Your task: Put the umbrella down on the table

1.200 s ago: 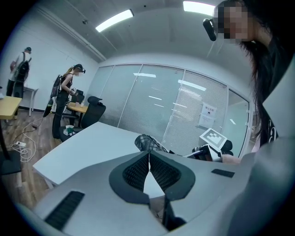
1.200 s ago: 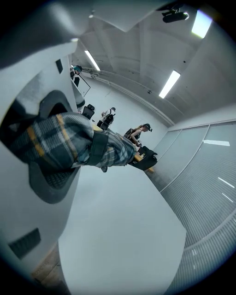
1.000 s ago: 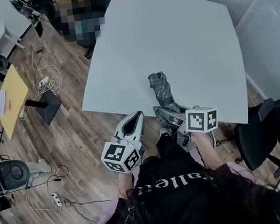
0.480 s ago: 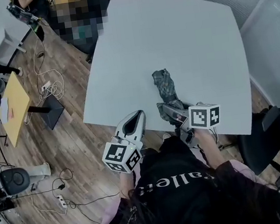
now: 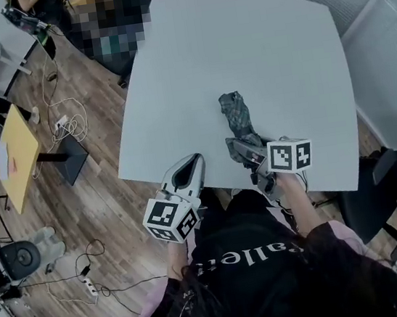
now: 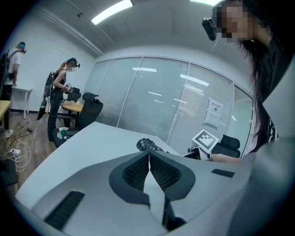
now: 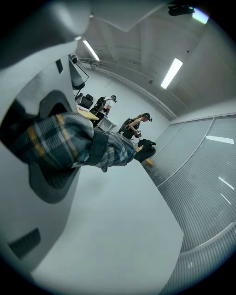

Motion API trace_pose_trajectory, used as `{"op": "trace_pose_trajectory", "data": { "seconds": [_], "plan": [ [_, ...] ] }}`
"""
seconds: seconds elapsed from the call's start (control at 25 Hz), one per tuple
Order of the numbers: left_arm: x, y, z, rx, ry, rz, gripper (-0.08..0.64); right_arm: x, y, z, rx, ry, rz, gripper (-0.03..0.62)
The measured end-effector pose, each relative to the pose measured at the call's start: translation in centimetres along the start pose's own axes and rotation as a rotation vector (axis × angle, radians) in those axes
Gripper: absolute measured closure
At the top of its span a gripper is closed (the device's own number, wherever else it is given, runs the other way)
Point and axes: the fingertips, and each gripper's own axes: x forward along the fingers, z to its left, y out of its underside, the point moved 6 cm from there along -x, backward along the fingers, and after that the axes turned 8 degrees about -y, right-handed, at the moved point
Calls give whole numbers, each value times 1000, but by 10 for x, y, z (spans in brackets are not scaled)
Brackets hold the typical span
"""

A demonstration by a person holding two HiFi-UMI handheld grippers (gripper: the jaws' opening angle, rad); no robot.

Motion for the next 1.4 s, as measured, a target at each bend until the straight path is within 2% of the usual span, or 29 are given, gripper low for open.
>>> {"op": "trace_pose_trajectory", "data": {
  "seconds": [0.28,0.6,0.76,1.12,1.4],
  "plan": [
    [17,-21,37,34,90,11,535,32,-15,-8,-14,73,-2,376],
    [29,-50,83,36,144,12,535,75,-56,-21,-65,198,36,376],
    [30,-56,105,28,145,9,535,103,-73,-38,-107,256,75,376],
    [25,-63,143,22,124,14,535,169,-100,-86,-290,381,226,376],
    [16,-60,158,18,100,21,535,190,-112,-120,-360,437,240,376]
  ]
}}
